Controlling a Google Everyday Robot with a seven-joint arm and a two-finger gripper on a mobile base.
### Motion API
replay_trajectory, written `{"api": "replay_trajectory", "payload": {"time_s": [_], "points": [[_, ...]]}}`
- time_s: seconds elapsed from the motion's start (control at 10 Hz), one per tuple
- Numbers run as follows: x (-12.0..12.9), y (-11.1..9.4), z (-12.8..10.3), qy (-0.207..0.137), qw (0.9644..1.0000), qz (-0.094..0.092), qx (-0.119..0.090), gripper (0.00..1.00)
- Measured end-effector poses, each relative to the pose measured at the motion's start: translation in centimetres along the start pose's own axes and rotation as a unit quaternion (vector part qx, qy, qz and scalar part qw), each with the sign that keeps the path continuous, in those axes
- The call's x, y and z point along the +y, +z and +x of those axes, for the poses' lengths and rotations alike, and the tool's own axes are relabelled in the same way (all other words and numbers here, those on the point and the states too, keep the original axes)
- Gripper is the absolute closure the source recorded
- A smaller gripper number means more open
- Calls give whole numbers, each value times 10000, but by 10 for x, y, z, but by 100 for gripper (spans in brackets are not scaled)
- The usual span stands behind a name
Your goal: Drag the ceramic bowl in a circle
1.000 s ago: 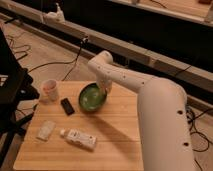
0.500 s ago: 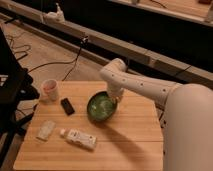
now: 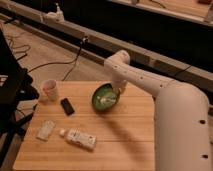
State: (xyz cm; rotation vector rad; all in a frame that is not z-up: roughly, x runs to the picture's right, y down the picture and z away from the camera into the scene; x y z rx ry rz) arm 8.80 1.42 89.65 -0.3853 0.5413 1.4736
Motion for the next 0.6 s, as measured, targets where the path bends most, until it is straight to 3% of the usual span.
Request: {"api": "replay_trajectory", "payload": {"time_s": [0.1, 0.3, 0.4, 0.6], "points": [[26, -2, -9, -175, 9997, -130, -56, 100], [56, -1, -3, -505, 9983, -280, -59, 100], [64, 0, 11, -642, 9972, -382, 0, 100], [53, 0, 48, -615, 9963, -561, 226, 95]]}}
